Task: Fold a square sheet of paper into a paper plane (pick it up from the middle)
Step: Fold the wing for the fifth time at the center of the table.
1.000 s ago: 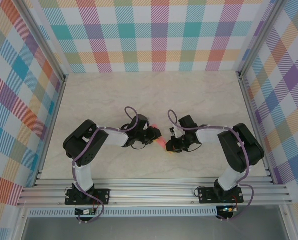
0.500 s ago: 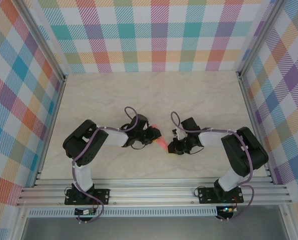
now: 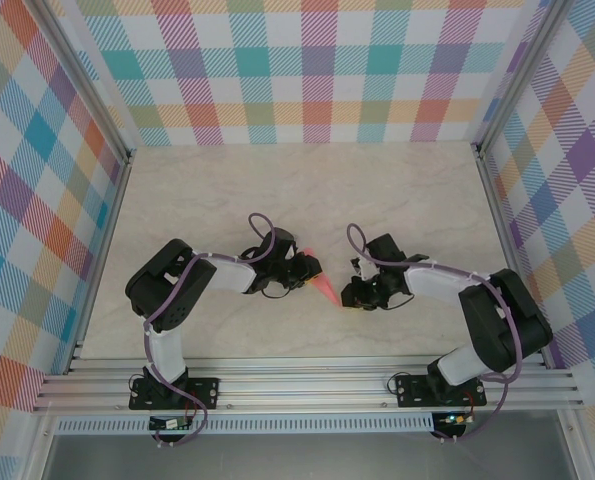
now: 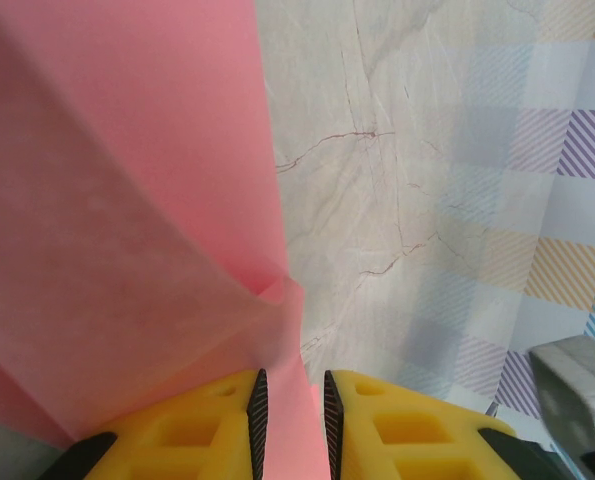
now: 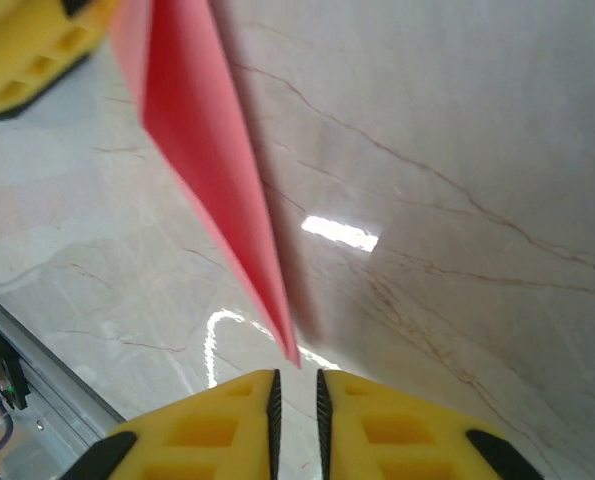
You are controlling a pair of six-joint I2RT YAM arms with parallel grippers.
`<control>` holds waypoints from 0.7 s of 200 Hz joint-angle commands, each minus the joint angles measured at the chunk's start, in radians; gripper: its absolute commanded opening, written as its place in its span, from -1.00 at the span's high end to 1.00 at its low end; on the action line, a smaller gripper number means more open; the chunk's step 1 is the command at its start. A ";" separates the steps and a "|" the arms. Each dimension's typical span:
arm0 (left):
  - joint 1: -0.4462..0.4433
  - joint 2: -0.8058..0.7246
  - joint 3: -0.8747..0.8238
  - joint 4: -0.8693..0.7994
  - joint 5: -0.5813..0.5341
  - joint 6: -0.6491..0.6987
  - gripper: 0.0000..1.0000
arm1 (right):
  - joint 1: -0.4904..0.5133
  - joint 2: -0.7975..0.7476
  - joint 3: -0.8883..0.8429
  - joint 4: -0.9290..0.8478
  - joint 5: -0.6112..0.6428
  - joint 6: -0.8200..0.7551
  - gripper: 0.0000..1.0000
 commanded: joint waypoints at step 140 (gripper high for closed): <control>0.011 0.040 0.020 -0.125 -0.013 0.070 0.51 | 0.067 0.259 0.224 -0.083 0.096 -0.080 0.56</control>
